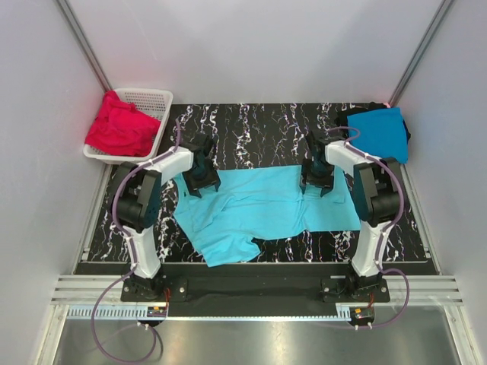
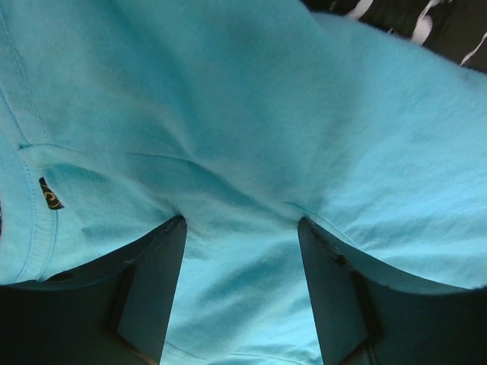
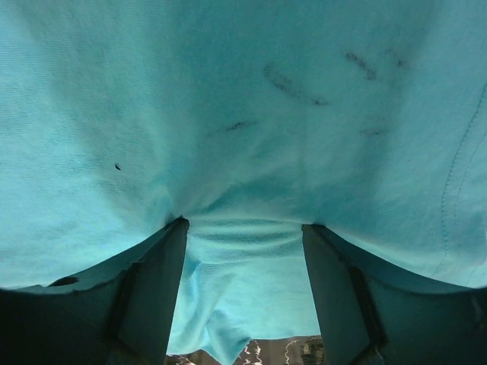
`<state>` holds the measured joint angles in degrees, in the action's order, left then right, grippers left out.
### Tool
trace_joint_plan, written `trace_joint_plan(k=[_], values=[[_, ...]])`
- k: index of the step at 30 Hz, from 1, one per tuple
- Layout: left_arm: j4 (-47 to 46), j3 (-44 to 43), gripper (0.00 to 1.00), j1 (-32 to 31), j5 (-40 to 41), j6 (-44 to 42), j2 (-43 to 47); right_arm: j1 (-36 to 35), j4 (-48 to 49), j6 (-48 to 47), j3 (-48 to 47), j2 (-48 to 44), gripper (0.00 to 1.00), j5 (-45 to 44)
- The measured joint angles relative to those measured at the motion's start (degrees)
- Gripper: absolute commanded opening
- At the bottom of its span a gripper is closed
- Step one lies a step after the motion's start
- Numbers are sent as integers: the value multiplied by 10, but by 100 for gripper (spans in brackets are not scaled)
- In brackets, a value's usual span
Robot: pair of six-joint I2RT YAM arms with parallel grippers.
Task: Fold and stack the t-shirts
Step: Fold the tshirt
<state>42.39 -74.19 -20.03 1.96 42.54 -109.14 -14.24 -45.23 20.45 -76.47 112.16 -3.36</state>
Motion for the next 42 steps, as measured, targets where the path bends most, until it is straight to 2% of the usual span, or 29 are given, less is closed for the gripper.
trace_joint_plan(k=[6, 23, 26, 34, 38, 42], values=[[24, -82, 67, 24, -1, -5, -55, 0, -26, -10, -78, 49, 71, -10], [129, -473, 70, 81, -28, -23, -292, 51, -69, -50, -245, 149, 71, -78], [138, -517, 71, 85, -36, -25, -317, 52, -72, -57, -259, 158, 71, -79], [97, -514, 71, 89, -48, -53, -318, 52, -68, -74, -268, 162, 70, -80], [54, -452, 71, 89, -42, -66, -277, 52, -64, -74, -266, 156, 70, -87], [-2, -352, 71, 91, -28, -75, -184, 52, -65, -71, -262, 122, 70, -99]])
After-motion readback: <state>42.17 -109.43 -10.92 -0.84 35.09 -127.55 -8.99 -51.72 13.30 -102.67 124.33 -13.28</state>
